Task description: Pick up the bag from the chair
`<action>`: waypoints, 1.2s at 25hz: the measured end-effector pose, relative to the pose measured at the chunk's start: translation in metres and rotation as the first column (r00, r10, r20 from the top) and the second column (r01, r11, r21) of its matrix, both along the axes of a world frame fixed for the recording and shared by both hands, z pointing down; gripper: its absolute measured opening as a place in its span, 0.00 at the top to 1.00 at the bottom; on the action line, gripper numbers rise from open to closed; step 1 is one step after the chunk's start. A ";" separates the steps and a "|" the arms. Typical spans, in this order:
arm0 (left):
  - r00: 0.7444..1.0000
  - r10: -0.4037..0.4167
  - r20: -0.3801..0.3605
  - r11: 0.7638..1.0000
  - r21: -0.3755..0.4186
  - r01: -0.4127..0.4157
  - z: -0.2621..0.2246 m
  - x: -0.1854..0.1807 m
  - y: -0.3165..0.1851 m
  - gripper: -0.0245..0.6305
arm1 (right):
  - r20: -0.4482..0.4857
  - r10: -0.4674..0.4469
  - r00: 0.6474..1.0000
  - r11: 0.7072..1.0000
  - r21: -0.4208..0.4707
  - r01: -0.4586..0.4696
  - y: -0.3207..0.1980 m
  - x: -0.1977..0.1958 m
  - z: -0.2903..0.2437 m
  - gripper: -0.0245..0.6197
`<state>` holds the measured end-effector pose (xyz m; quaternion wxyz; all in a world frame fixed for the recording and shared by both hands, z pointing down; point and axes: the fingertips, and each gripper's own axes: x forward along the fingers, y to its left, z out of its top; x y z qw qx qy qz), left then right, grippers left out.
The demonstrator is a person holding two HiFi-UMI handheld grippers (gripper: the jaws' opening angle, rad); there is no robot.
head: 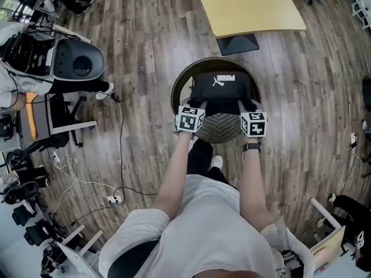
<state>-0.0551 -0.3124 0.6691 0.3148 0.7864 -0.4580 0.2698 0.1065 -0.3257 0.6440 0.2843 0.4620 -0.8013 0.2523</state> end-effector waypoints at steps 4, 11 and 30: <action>1.000 -0.005 -0.008 0.998 0.067 0.006 -0.033 0.003 -0.001 0.78 | -0.003 0.010 1.000 0.998 0.059 -0.009 0.000 0.003 -0.035 0.83; 1.000 -0.021 -0.004 0.983 0.180 0.021 -0.097 0.018 0.003 0.78 | 0.031 0.038 0.999 0.986 0.164 -0.043 0.011 0.019 -0.098 0.83; 0.999 -0.045 -0.014 0.856 0.515 0.046 -0.267 0.032 0.046 0.78 | 0.084 0.028 0.996 0.875 0.481 -0.065 0.057 0.034 -0.261 0.83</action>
